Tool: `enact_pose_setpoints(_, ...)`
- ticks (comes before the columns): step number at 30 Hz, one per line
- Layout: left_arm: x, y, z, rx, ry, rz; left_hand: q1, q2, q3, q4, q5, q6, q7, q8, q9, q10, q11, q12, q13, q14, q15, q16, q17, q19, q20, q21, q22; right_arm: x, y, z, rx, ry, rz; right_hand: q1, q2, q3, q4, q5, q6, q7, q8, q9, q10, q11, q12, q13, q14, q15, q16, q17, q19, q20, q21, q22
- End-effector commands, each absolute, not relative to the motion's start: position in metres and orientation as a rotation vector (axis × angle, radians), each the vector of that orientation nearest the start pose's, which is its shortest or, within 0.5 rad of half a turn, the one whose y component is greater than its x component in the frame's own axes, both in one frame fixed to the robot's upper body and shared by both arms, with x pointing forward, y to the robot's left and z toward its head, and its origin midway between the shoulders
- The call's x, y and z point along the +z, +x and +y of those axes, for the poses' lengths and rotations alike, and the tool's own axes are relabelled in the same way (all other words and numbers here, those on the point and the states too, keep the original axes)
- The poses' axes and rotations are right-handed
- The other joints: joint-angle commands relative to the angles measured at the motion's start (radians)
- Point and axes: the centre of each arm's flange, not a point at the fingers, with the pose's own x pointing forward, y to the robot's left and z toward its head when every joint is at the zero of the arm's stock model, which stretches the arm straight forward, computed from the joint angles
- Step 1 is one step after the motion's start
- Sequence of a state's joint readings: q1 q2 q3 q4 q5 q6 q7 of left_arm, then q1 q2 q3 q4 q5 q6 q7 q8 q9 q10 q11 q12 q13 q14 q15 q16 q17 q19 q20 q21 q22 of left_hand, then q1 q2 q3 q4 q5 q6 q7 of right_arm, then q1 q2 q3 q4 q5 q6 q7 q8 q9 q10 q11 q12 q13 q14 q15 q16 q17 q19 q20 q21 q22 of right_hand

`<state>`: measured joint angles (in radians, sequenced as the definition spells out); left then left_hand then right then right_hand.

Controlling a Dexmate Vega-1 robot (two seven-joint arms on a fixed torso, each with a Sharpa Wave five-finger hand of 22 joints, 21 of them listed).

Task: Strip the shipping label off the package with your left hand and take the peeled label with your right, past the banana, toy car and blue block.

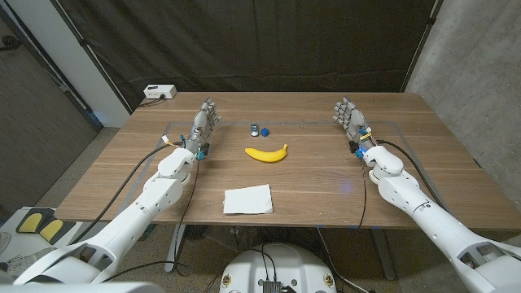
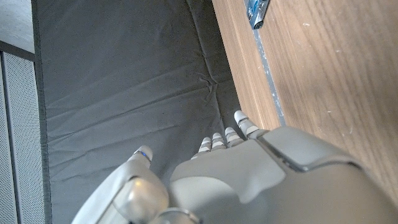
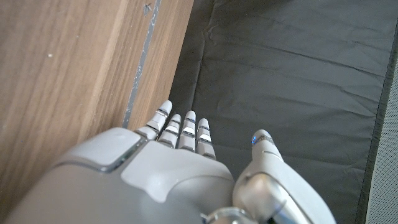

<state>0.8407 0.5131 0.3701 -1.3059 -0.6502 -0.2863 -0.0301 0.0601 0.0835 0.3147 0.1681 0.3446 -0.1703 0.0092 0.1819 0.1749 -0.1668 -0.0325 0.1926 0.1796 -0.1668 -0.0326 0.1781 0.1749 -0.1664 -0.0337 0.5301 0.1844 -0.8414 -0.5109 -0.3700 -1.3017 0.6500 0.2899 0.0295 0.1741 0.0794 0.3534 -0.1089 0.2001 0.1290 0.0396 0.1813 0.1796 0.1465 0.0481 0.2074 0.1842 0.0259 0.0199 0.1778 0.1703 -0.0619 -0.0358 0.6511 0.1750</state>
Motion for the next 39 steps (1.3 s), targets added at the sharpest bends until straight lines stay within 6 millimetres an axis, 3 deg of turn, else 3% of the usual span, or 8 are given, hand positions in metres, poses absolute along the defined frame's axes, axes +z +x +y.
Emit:
enact_pose_setpoints(1, -0.026, 0.651, 0.290, -0.213, -0.031, -0.594, 0.000, 0.068, 0.007, 0.000, 0.008, -0.069, 0.000, 0.006, 0.004, -0.040, 0.000, 0.005, 0.002, -0.070, -0.009, 0.006, 0.003, -0.056, -0.029, 0.003, 0.004, -0.027, 0.652, -0.289, 0.209, 0.039, -0.590, 0.011, 0.000, 0.007, -0.002, 0.007, 0.007, 0.000, 0.007, 0.003, 0.009, 0.002, 0.007, 0.004, 0.000, 0.009, 0.005, 0.001, -0.006, -0.012, 0.003, 0.005)
enact_pose_setpoints(6, -0.024, 0.649, 0.291, -0.209, -0.017, -0.617, 0.002, 0.061, 0.006, -0.003, 0.007, -0.065, -0.011, 0.007, 0.004, -0.035, -0.006, 0.007, 0.002, -0.064, -0.014, 0.008, 0.003, -0.051, -0.022, 0.003, 0.004, -0.027, 0.652, -0.287, 0.214, 0.033, -0.592, 0.013, -0.001, 0.007, -0.004, 0.007, 0.007, 0.000, 0.007, 0.003, 0.009, 0.002, 0.007, 0.004, 0.000, 0.010, 0.005, 0.001, -0.005, -0.012, 0.002, 0.005)
enact_pose_setpoints(9, -0.022, 0.645, 0.291, -0.192, 0.008, -0.635, 0.040, 0.015, -0.001, -0.042, 0.000, -0.010, -0.065, 0.023, 0.004, -0.012, -0.022, 0.013, 0.002, -0.029, 0.008, 0.013, -0.001, -0.023, 0.024, 0.004, 0.000, -0.027, 0.651, -0.287, 0.214, 0.034, -0.591, 0.014, -0.001, 0.007, -0.005, 0.007, 0.007, -0.001, 0.007, 0.003, 0.009, 0.001, 0.007, 0.004, 0.001, 0.010, 0.005, 0.001, -0.004, -0.010, 0.001, 0.005)
enact_pose_setpoints(12, -0.019, 0.640, 0.291, -0.179, 0.050, -0.651, 0.093, -0.008, 0.002, -0.081, -0.011, 0.028, -0.080, 0.028, 0.005, 0.026, -0.026, 0.022, 0.003, 0.005, 0.032, 0.016, -0.001, -0.020, 0.081, -0.006, 0.000, -0.030, 0.651, -0.286, 0.215, 0.035, -0.589, 0.015, -0.001, 0.007, -0.006, 0.007, 0.008, -0.002, 0.008, 0.003, 0.008, 0.000, 0.007, 0.004, 0.001, 0.015, 0.005, 0.001, -0.005, -0.004, -0.001, 0.005)
enact_pose_setpoints(18, -0.012, 0.628, 0.291, -0.159, 0.160, -0.683, 0.191, -0.030, 0.015, -0.151, -0.040, 0.095, -0.098, 0.038, 0.008, 0.124, -0.023, 0.044, 0.007, 0.077, 0.067, 0.025, 0.002, 0.017, 0.126, -0.010, 0.003, -0.033, 0.652, -0.283, 0.229, 0.023, -0.589, 0.017, -0.002, 0.006, -0.008, 0.007, 0.008, -0.003, 0.008, 0.003, 0.008, -0.002, 0.007, 0.004, 0.003, 0.021, 0.006, 0.001, -0.004, 0.000, -0.003, 0.005)
enact_pose_setpoints(23, -0.009, 0.615, 0.291, -0.156, 0.242, -0.704, 0.233, -0.037, 0.020, -0.180, -0.056, 0.163, -0.101, 0.054, 0.009, 0.167, -0.021, 0.051, 0.009, 0.095, 0.056, 0.024, 0.003, 0.031, 0.135, -0.012, 0.005, -0.033, 0.650, -0.280, 0.235, 0.021, -0.592, 0.019, -0.002, 0.006, -0.010, 0.007, 0.008, -0.005, 0.008, 0.004, 0.009, 0.000, 0.007, 0.004, 0.006, 0.021, 0.007, 0.001, -0.004, 0.005, -0.005, 0.005)
enact_pose_setpoints(32, -0.005, 0.591, 0.289, -0.183, 0.395, -0.732, 0.279, -0.059, 0.020, -0.215, -0.072, 0.205, -0.104, 0.059, 0.011, 0.209, -0.023, 0.057, 0.011, 0.136, 0.056, 0.032, 0.005, 0.035, 0.150, -0.018, 0.006, -0.036, 0.643, -0.275, 0.239, 0.020, -0.598, 0.020, -0.002, 0.006, -0.011, 0.006, 0.010, -0.007, 0.009, 0.004, 0.011, 0.000, 0.008, 0.004, 0.011, 0.029, 0.009, 0.002, -0.003, 0.012, -0.008, 0.006)
enact_pose_setpoints(39, -0.001, 0.572, 0.287, -0.221, 0.514, -0.756, 0.296, -0.070, 0.018, -0.229, -0.080, 0.230, -0.102, 0.064, 0.011, 0.224, -0.024, 0.059, 0.012, 0.154, 0.055, 0.035, 0.007, 0.036, 0.159, -0.020, 0.007, -0.039, 0.635, -0.271, 0.242, 0.008, -0.609, 0.019, -0.002, 0.005, -0.010, 0.006, 0.011, -0.007, 0.009, 0.004, 0.016, 0.004, 0.010, 0.004, 0.016, 0.033, 0.010, 0.003, -0.001, 0.015, -0.009, 0.006)
